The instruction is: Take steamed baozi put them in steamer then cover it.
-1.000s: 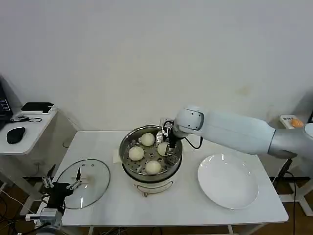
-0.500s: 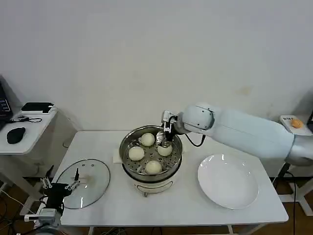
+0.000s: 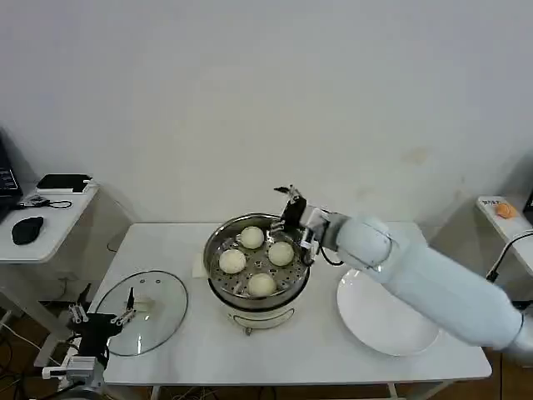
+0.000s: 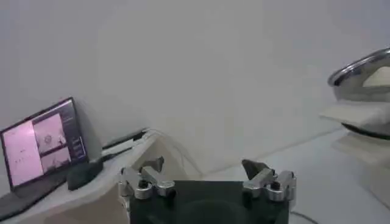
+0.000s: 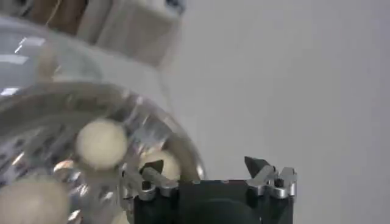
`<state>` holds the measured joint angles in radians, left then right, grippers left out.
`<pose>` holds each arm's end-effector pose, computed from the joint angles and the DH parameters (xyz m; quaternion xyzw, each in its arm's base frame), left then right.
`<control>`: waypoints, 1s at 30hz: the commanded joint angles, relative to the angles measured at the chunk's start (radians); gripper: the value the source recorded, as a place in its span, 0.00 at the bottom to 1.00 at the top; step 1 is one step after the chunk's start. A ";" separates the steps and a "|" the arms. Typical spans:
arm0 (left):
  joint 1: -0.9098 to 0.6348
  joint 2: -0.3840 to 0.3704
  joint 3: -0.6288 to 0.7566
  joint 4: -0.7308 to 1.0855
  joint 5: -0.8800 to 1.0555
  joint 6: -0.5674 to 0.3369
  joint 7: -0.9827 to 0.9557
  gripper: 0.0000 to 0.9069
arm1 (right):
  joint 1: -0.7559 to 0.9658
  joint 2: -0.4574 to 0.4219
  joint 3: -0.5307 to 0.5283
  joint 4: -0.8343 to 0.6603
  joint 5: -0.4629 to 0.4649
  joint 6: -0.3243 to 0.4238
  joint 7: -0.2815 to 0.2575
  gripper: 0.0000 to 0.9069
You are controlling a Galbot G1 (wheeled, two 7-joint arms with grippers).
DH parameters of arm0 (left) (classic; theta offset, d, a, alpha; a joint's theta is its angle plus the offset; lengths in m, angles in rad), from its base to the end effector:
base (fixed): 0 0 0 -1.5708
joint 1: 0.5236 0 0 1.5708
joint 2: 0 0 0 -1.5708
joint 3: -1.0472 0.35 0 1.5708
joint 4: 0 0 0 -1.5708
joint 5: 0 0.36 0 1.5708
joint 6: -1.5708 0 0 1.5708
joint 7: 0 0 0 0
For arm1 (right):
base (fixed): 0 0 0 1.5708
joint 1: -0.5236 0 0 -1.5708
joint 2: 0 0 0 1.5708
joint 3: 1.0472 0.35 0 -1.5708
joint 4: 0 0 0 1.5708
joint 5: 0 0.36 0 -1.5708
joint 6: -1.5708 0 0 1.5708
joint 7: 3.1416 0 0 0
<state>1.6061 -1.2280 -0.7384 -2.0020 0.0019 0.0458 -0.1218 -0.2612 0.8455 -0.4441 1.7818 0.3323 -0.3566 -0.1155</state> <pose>0.1837 0.1327 -0.3089 0.0764 -0.9745 -0.2037 0.0544 0.4226 0.0348 -0.1399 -0.3592 0.8662 -0.3471 0.0166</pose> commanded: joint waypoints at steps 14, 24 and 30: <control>-0.041 0.092 -0.013 0.136 0.560 -0.065 -0.032 1.00 | -1.189 0.482 1.288 0.202 -0.108 0.450 -0.126 1.00; 0.018 0.128 0.001 0.225 1.016 -0.089 0.026 1.00 | -1.297 0.528 1.365 0.228 -0.146 0.467 -0.114 1.00; -0.013 0.135 0.042 0.261 1.054 -0.076 0.028 1.00 | -1.298 0.543 1.370 0.233 -0.154 0.471 -0.112 1.00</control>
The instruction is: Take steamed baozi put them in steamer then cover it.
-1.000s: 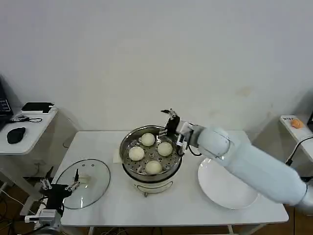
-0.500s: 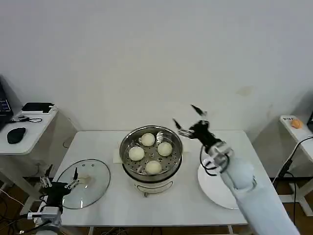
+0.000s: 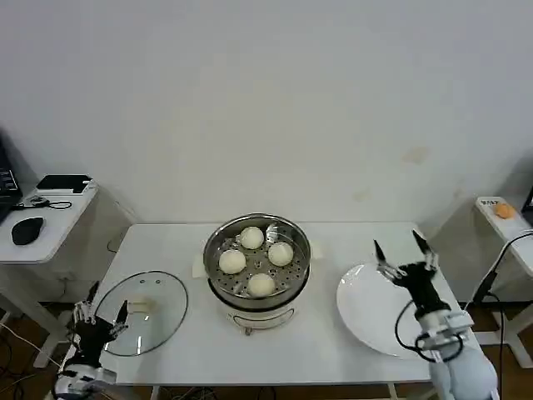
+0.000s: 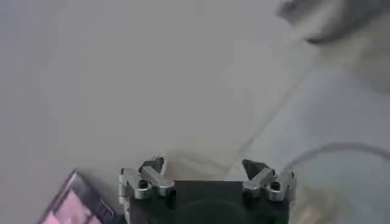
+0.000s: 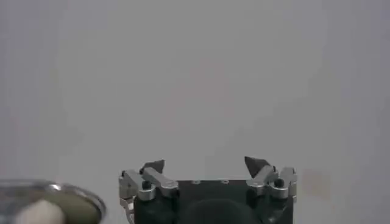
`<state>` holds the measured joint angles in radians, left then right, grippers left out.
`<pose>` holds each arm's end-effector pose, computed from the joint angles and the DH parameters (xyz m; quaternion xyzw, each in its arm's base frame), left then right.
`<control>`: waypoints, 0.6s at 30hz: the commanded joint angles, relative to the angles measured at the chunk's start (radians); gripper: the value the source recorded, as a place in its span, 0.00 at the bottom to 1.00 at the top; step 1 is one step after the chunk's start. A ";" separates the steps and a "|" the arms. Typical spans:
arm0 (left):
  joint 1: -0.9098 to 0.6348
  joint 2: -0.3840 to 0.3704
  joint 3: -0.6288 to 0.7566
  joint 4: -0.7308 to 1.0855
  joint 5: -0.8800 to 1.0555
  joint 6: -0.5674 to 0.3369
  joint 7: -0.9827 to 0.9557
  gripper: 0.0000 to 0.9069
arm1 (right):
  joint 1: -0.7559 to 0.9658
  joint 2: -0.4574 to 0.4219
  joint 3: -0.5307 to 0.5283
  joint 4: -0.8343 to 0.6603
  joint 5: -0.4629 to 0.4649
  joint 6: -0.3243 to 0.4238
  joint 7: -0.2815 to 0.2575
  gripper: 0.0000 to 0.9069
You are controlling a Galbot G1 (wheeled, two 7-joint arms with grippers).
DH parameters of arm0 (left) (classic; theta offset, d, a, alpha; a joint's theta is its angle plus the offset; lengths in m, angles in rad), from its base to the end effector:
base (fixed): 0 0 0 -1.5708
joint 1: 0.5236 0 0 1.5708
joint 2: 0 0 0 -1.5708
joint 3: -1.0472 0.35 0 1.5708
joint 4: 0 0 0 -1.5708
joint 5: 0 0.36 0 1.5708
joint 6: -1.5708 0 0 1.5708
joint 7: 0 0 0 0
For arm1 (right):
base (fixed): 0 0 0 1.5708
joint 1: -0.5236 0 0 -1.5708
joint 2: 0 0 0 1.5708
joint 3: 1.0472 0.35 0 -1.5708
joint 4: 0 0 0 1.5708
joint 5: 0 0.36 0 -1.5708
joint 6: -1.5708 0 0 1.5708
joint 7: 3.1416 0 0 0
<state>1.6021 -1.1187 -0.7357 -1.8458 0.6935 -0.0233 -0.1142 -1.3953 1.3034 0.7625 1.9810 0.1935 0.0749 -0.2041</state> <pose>0.1851 0.1758 -0.3442 0.0069 -0.8243 -0.5624 0.0650 0.2406 -0.1299 -0.2772 -0.0481 0.9922 -0.0817 0.0814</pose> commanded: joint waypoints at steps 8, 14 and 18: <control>-0.135 0.060 0.104 0.233 0.396 0.005 0.024 1.00 | -0.190 0.101 0.172 0.043 -0.006 0.048 -0.015 1.00; -0.207 0.068 0.139 0.281 0.401 0.006 0.021 1.00 | -0.209 0.113 0.183 0.051 -0.008 0.057 -0.012 1.00; -0.237 0.073 0.154 0.299 0.402 0.006 0.021 1.00 | -0.214 0.120 0.185 0.051 -0.009 0.061 -0.012 1.00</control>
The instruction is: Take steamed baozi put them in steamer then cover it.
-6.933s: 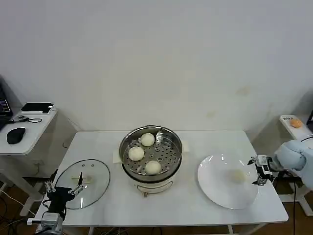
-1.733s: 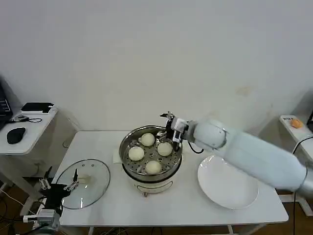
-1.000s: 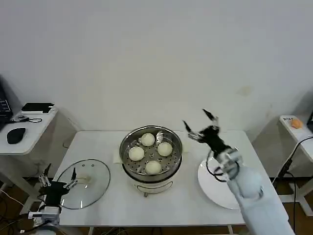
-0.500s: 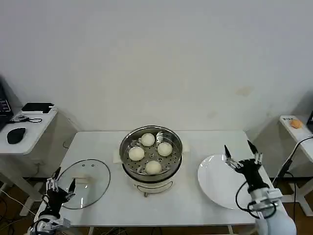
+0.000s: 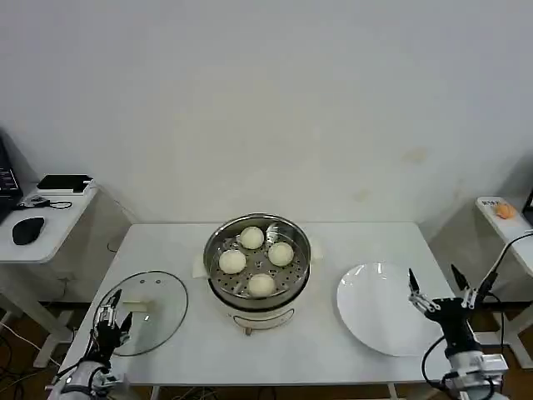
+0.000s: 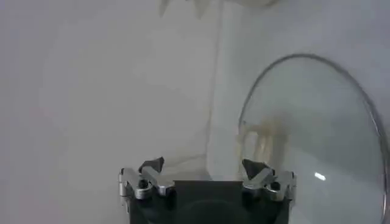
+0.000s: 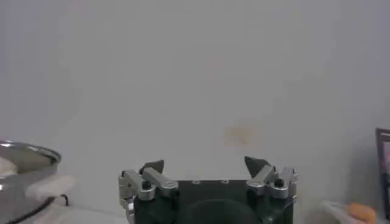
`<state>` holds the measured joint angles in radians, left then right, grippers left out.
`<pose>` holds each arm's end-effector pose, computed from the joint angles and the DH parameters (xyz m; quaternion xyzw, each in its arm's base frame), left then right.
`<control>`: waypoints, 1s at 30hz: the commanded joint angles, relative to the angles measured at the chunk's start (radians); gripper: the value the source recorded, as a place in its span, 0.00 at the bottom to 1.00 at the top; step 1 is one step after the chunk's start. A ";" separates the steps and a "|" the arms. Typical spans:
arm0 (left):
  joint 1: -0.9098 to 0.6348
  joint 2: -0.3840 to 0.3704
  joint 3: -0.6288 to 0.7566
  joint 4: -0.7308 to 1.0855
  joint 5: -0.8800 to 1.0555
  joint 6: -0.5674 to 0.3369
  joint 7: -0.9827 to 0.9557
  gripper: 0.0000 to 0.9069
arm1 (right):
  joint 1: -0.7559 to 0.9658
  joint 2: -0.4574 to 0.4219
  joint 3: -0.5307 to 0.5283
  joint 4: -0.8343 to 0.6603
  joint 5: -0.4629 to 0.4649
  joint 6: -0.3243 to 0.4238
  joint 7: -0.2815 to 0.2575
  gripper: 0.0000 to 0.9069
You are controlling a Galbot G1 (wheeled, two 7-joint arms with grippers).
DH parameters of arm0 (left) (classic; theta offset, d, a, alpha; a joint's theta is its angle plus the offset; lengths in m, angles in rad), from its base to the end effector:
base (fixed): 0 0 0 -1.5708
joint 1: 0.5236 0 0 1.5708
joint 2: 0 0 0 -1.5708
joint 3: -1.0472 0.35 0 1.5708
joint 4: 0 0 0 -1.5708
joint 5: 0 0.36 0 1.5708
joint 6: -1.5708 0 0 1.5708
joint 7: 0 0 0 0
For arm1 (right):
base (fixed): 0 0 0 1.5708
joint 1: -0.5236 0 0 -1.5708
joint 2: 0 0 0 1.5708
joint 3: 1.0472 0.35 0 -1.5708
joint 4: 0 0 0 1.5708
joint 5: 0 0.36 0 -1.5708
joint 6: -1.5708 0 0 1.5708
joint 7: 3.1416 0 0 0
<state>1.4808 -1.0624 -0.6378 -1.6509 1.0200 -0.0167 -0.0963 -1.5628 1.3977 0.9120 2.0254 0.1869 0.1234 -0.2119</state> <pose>0.2140 0.1921 -0.3863 -0.0567 -0.7116 -0.6943 0.0917 0.1776 -0.1537 -0.2937 0.0214 0.9947 -0.0866 0.0512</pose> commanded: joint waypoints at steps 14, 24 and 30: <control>-0.210 0.027 0.100 0.190 0.078 0.002 0.000 1.00 | -0.059 0.034 0.043 -0.002 -0.002 0.024 -0.007 1.00; -0.240 0.020 0.104 0.251 0.074 -0.009 -0.026 0.32 | -0.065 0.043 0.039 0.004 -0.007 0.028 -0.007 1.00; -0.237 0.012 0.099 0.254 0.074 -0.025 -0.042 0.00 | -0.063 0.046 0.035 0.006 -0.008 0.029 -0.007 1.00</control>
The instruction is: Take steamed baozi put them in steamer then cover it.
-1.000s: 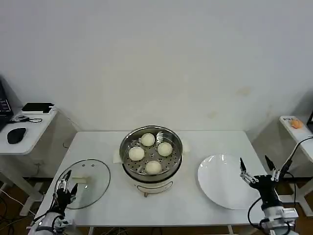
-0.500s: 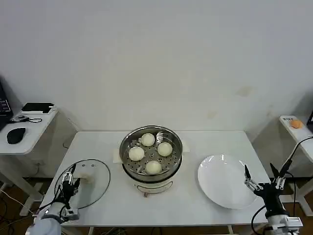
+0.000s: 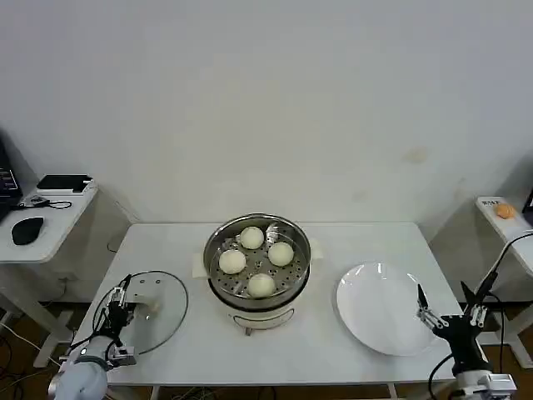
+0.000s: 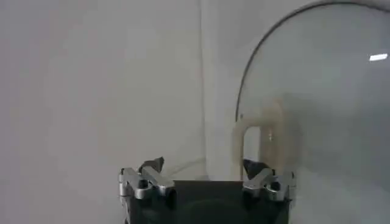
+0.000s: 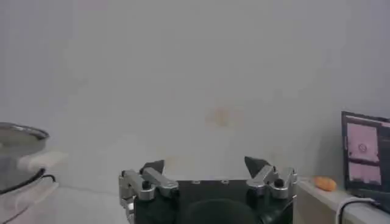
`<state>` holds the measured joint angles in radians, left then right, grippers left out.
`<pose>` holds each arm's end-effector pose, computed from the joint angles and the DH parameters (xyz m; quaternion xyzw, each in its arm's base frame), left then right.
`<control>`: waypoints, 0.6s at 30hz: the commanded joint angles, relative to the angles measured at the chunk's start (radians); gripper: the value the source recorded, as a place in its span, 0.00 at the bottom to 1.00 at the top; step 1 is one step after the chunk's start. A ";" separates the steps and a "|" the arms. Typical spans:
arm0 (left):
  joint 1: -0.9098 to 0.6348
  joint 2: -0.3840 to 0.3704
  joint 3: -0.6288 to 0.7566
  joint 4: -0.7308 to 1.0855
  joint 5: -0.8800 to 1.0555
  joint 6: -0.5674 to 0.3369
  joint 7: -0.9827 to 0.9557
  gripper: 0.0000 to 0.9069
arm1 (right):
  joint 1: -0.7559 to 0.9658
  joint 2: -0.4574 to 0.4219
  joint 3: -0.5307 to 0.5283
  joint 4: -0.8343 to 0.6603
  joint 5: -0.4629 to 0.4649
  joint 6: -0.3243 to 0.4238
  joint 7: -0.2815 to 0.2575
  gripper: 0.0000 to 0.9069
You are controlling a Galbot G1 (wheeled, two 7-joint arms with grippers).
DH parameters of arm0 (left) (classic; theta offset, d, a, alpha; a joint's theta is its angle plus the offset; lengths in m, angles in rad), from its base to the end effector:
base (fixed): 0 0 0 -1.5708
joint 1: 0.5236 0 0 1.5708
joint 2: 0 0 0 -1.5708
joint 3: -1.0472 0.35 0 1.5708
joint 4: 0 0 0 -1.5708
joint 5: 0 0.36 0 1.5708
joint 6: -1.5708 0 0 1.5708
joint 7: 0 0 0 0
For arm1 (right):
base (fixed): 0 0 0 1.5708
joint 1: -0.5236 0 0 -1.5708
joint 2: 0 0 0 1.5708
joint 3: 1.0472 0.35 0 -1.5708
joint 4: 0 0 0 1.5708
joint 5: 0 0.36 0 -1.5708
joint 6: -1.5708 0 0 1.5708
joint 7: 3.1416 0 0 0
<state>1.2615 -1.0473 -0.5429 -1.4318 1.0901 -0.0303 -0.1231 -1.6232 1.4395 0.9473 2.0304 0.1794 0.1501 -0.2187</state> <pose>0.2754 0.2059 -0.4109 -0.0558 -0.6860 -0.7200 0.0884 0.1534 -0.1564 -0.3039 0.0397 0.9948 -0.0873 0.0353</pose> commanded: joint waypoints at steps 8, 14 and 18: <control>-0.004 -0.013 -0.011 0.023 0.003 -0.040 -0.042 0.00 | 0.000 0.009 -0.011 0.000 -0.004 0.004 0.000 1.00; 0.023 -0.016 -0.028 -0.012 -0.010 -0.052 -0.078 0.00 | -0.003 0.010 -0.015 0.006 -0.008 0.006 -0.001 1.00; 0.045 -0.018 -0.048 -0.060 -0.025 -0.050 -0.097 0.00 | -0.003 0.012 -0.021 0.007 -0.011 0.006 0.000 1.00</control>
<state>1.2804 -1.0653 -0.5697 -1.4321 1.0815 -0.0731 -0.1812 -1.6258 1.4498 0.9307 2.0357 0.1705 0.1554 -0.2192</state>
